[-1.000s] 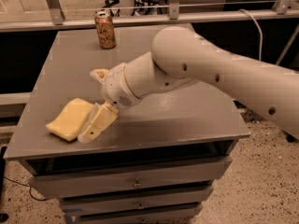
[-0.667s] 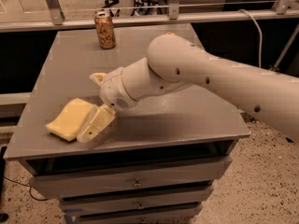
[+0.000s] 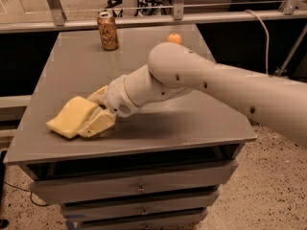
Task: Move sponge near orange can
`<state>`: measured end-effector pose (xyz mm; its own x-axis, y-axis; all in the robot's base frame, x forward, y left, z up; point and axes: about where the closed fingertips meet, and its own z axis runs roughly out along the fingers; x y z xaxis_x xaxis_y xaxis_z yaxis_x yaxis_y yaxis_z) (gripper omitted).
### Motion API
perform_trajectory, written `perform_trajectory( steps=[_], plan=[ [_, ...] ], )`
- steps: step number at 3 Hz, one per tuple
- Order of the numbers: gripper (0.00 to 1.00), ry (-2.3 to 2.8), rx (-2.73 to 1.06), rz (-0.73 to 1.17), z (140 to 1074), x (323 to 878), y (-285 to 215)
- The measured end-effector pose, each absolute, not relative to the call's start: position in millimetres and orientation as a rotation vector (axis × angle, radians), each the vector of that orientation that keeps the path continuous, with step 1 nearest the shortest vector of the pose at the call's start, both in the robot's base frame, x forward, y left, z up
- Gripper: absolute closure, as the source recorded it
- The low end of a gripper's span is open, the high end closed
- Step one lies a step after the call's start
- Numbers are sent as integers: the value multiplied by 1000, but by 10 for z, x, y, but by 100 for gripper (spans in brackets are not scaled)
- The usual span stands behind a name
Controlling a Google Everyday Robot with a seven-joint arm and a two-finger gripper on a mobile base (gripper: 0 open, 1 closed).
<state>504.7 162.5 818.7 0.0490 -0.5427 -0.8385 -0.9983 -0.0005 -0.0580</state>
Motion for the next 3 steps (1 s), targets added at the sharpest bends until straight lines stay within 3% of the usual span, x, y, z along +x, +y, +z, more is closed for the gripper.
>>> perform_trajectory(
  steps=[2, 3],
  plan=[
    [87, 1613, -1625, 831, 8155, 5066, 1600],
    [100, 1613, -1625, 831, 8161, 5067, 1599]
  ],
)
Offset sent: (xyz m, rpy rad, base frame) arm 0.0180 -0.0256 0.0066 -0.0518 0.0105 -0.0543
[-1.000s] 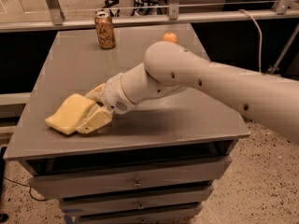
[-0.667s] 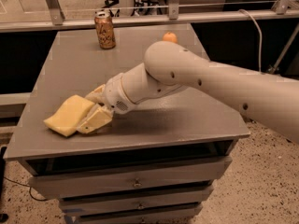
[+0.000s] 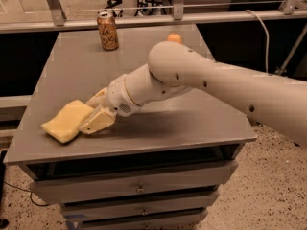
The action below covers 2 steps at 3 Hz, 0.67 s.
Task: Move sponge near orange can
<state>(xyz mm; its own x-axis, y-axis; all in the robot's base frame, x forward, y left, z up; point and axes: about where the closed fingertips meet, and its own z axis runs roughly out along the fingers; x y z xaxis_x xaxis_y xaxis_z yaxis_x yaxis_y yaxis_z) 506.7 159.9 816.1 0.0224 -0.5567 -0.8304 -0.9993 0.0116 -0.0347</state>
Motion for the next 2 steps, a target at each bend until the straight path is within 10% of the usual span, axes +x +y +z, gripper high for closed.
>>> perform_trajectory(
  steps=[2],
  plan=[
    [100, 1613, -1624, 831, 8177, 5068, 1598]
  ],
)
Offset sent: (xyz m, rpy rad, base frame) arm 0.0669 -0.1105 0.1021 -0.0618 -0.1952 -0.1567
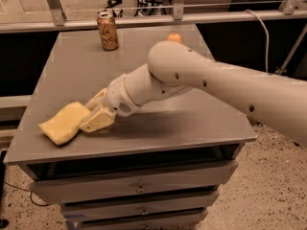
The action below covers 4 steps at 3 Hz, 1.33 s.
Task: Move sponge near orange can
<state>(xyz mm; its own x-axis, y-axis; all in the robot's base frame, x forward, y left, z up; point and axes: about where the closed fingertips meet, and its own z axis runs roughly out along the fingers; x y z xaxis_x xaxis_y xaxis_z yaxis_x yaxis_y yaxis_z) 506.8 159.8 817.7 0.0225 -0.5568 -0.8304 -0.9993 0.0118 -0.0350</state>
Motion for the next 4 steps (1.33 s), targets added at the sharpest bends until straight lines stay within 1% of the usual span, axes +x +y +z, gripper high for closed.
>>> perform_trajectory(
  steps=[1, 2, 3, 4],
  plan=[
    [100, 1606, -1588, 707, 8619, 5292, 1152],
    [100, 1593, -1554, 539, 9218, 5506, 558],
    [100, 1593, -1554, 539, 9218, 5506, 558],
    [100, 1595, -1575, 471, 9266, 5545, 471]
  ],
)
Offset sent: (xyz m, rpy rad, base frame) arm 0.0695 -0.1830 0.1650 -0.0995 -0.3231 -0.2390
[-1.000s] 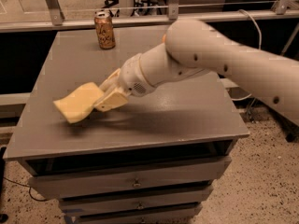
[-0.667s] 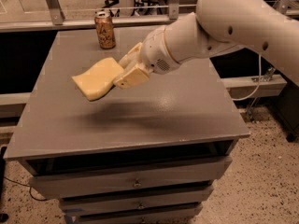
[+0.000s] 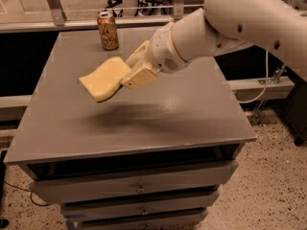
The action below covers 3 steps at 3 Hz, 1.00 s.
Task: Move sponge near orange can
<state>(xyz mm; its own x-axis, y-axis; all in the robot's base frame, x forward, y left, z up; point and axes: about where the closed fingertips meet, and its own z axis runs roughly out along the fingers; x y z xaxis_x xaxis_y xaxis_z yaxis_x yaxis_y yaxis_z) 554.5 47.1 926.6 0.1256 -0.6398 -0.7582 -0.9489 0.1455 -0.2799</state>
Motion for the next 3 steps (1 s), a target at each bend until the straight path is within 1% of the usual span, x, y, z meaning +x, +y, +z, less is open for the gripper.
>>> perform_trajectory(
  steps=[1, 2, 3],
  plan=[
    [100, 1598, -1545, 363, 9368, 5765, 16],
    [100, 1605, -1483, 265, 9542, 6104, -594],
    [100, 1606, -1485, 267, 9533, 6097, -584]
  ],
)
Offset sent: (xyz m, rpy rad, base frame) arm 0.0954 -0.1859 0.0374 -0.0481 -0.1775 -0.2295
